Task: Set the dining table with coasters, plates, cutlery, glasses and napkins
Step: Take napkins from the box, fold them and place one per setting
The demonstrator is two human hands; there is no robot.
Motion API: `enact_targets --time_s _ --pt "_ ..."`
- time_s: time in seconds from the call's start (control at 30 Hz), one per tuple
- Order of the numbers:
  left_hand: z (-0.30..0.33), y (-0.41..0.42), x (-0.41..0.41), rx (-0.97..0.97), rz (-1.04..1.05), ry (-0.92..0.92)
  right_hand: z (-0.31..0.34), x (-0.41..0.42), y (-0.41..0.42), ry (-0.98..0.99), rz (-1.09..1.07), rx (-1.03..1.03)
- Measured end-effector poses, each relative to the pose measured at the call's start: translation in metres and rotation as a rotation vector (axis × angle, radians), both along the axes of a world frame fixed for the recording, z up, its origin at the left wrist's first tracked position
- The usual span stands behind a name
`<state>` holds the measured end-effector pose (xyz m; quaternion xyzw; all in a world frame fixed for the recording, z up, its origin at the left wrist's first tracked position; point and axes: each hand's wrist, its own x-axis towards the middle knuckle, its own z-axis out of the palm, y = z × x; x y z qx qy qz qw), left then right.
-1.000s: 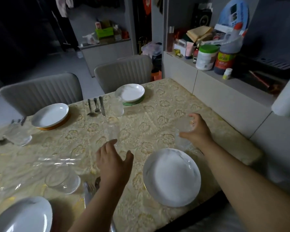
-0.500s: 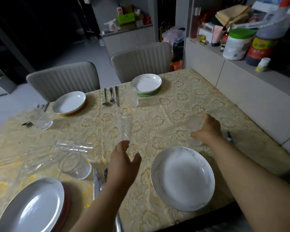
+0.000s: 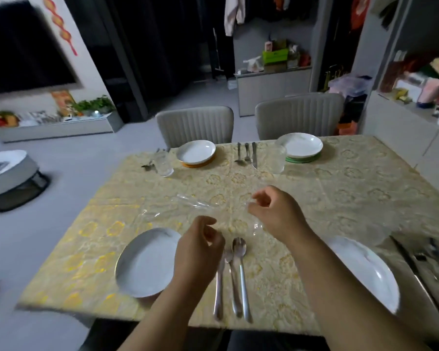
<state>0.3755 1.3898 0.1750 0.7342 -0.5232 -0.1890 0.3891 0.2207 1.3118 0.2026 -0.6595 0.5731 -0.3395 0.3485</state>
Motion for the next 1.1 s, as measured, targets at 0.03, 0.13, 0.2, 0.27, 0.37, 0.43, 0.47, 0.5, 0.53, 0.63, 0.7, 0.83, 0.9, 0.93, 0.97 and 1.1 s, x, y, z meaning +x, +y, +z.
enact_targets --time_s 0.03,0.13,0.2,0.27,0.37,0.43,0.47,0.5,0.53,0.63,0.7,0.83,0.9,0.93,0.97,1.1 --pt "0.003 0.011 0.014 -0.01 0.024 0.004 0.003 0.018 0.013 -0.046 0.026 0.002" --pt "0.013 0.05 0.058 -0.056 0.077 0.025 0.009 0.065 0.051 -0.163 0.093 0.03" --pt "0.02 0.081 0.09 -0.069 0.114 0.028 0.012 0.097 0.074 -0.206 0.136 0.048" --pt "0.023 0.113 0.125 -0.086 0.169 0.043 0.019 0.132 0.096 -0.232 0.167 0.054" --pt "0.021 0.163 0.182 -0.092 0.262 0.058 0.027 0.189 0.129 -0.323 0.188 0.034" --pt "0.021 0.197 0.22 -0.075 0.317 0.032 0.028 0.228 0.153 -0.385 0.2 0.03" --pt "0.021 0.213 0.239 -0.07 0.343 0.017 0.028 0.248 0.164 -0.426 0.22 0.043" --pt "0.02 0.23 0.258 -0.068 0.369 0.013 0.027 0.267 0.176 -0.457 0.249 0.06" --pt "0.02 0.249 0.279 -0.068 0.397 0.01 0.025 0.291 0.189 -0.477 0.286 0.079" --pt "0.021 0.288 0.323 -0.035 0.456 -0.027 0.025 0.341 0.214 -0.495 0.362 0.096" --pt "0.021 0.312 0.352 -0.026 0.502 -0.032 0.028 0.376 0.229 -0.493 0.398 0.099" --pt "0.018 0.342 0.4 -0.01 0.605 -0.016 0.033 0.439 0.247 -0.504 0.465 0.092" --pt "0.014 0.351 0.425 -0.003 0.647 -0.007 0.035 0.469 0.251 -0.51 0.495 0.087" --pt "0.011 0.354 0.437 0.004 0.66 -0.006 0.035 0.484 0.252 -0.511 0.506 0.086" --pt "0.009 0.357 0.45 0.012 0.67 -0.008 0.035 0.499 0.252 -0.511 0.518 0.086" --pt "0.001 0.357 0.511 0.039 0.691 -0.036 0.031 0.564 0.247 -0.499 0.548 0.079"
